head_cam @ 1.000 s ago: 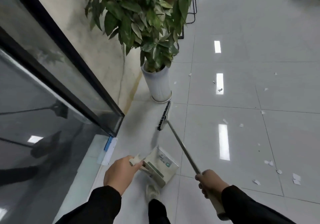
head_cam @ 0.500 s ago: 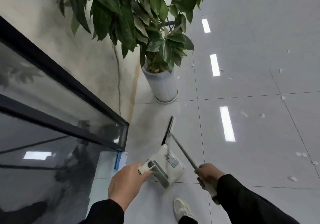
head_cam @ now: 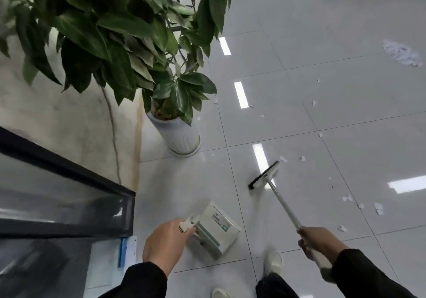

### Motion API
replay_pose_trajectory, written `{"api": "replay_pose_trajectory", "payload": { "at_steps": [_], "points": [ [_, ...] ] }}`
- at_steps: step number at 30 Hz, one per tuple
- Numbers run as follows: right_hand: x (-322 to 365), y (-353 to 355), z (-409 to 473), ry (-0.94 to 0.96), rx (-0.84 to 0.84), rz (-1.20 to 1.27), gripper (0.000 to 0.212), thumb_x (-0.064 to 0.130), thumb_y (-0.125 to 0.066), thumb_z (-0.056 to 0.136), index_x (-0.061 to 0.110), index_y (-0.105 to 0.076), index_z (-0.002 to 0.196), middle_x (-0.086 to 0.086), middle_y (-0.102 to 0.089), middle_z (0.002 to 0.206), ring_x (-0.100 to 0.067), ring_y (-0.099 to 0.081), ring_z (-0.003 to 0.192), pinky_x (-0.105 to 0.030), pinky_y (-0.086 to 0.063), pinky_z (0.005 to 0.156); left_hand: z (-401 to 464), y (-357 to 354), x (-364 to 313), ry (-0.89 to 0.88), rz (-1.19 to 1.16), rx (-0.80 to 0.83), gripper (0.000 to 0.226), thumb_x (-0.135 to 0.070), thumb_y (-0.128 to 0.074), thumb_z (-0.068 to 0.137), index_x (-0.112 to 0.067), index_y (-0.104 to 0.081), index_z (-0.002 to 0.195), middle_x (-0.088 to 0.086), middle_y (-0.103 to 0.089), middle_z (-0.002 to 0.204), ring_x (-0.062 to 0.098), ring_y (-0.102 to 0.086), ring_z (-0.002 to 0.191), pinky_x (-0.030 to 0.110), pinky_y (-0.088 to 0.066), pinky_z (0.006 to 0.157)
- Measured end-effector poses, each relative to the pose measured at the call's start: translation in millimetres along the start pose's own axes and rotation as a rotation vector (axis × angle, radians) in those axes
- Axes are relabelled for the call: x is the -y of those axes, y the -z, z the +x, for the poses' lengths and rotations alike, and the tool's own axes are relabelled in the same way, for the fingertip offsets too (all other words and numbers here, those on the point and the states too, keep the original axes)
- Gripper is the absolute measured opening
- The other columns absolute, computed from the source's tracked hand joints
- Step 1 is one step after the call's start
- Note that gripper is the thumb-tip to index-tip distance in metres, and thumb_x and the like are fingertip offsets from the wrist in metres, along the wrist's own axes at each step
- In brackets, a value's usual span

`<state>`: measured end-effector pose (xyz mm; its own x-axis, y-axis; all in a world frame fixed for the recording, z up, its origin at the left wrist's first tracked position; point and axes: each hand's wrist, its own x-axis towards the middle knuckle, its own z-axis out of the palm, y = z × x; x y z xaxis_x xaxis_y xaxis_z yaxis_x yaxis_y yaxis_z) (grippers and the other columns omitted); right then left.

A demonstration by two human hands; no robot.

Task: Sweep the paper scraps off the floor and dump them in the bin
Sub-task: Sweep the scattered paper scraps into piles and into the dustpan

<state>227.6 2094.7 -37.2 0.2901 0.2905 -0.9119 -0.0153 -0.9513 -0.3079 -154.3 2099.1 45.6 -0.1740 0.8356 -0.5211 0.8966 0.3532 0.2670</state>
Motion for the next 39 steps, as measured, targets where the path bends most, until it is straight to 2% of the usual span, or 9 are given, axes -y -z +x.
{"api": "replay_pose_trajectory", "payload": {
  "at_steps": [3,8,16,25,28,31,34,36,39],
  "points": [
    [36,-4,1,0.001,0.059,0.093,0.015,0.005,-0.055,0.096,0.001,-0.052,0.082,-0.014,-0.049,0.059,-0.016,-0.036,0.038,-0.017,-0.033,0.038,25,5,-20,-0.007,-0.007,0.015,0.035,-0.065,-0.054,0.094,-0.035,-0.055,0.076,-0.005,-0.062,0.074,0.019,-0.061,0.076,0.032,-0.047,0.063],
    [104,-19,13,0.056,0.147,0.139,0.011,0.002,-0.052,0.093,-0.001,-0.054,0.083,-0.014,-0.049,0.061,-0.016,-0.035,0.036,-0.018,-0.033,0.039,63,16,-67,-0.035,0.004,-0.001,0.032,-0.066,-0.053,0.095,-0.037,-0.055,0.081,-0.006,-0.064,0.078,0.02,-0.061,0.078,0.032,-0.043,0.061],
    [282,-57,89,0.096,0.357,0.145,0.02,0.006,-0.051,0.094,0.002,-0.05,0.075,-0.013,-0.048,0.062,-0.015,-0.038,0.031,-0.016,-0.034,0.036,178,47,-162,0.046,0.028,-0.026,0.046,-0.075,-0.049,0.09,-0.032,-0.065,0.091,-0.006,-0.067,0.076,0.013,-0.062,0.074,0.032,-0.05,0.066],
    [438,-151,166,0.18,0.502,0.094,0.017,0.002,-0.046,0.093,0.003,-0.048,0.077,-0.009,-0.045,0.061,-0.014,-0.04,0.033,-0.017,-0.037,0.038,265,84,-188,0.134,0.013,-0.066,0.055,-0.079,-0.047,0.088,-0.028,-0.068,0.091,-0.003,-0.068,0.076,0.016,-0.063,0.075,0.034,-0.051,0.067],
    [467,-182,188,0.166,0.564,0.057,0.011,0.005,-0.042,0.1,0.004,-0.049,0.091,-0.013,-0.05,0.069,-0.017,-0.045,0.039,-0.02,-0.042,0.039,294,90,-184,0.144,0.005,-0.061,0.054,-0.078,-0.049,0.087,-0.028,-0.068,0.088,-0.002,-0.068,0.074,0.015,-0.064,0.073,0.034,-0.053,0.067],
    [478,-206,215,0.178,0.516,-0.097,0.014,0.002,-0.036,0.1,-0.001,-0.049,0.106,-0.02,-0.059,0.079,-0.02,-0.05,0.041,-0.024,-0.045,0.042,319,91,-181,0.132,0.023,-0.056,0.05,-0.076,-0.052,0.088,-0.029,-0.067,0.086,-0.003,-0.068,0.075,0.014,-0.064,0.074,0.035,-0.052,0.068],
    [467,-206,235,0.224,0.419,-0.286,0.023,-0.006,-0.03,0.093,-0.005,-0.052,0.1,-0.017,-0.057,0.068,-0.019,-0.049,0.036,-0.023,-0.041,0.043,337,91,-178,0.093,0.087,-0.049,0.039,-0.068,-0.054,0.093,-0.031,-0.067,0.092,-0.005,-0.067,0.077,0.011,-0.062,0.073,0.031,-0.048,0.063],
    [445,-192,234,0.265,0.393,-0.394,0.027,-0.001,-0.03,0.09,-0.003,-0.055,0.1,-0.014,-0.055,0.064,-0.021,-0.048,0.043,-0.028,-0.04,0.048,342,93,-175,0.061,0.132,-0.024,0.039,-0.067,-0.053,0.095,-0.031,-0.066,0.094,-0.005,-0.066,0.076,0.01,-0.06,0.071,0.029,-0.044,0.059],
    [397,-156,219,0.147,0.361,-0.296,0.032,0.008,-0.03,0.089,0.004,-0.06,0.1,-0.014,-0.051,0.067,-0.02,-0.041,0.044,-0.026,-0.034,0.047,342,98,-173,0.041,0.151,0.01,0.038,-0.065,-0.052,0.096,-0.029,-0.065,0.09,-0.006,-0.065,0.074,0.01,-0.059,0.069,0.03,-0.046,0.061]
  ]
}}
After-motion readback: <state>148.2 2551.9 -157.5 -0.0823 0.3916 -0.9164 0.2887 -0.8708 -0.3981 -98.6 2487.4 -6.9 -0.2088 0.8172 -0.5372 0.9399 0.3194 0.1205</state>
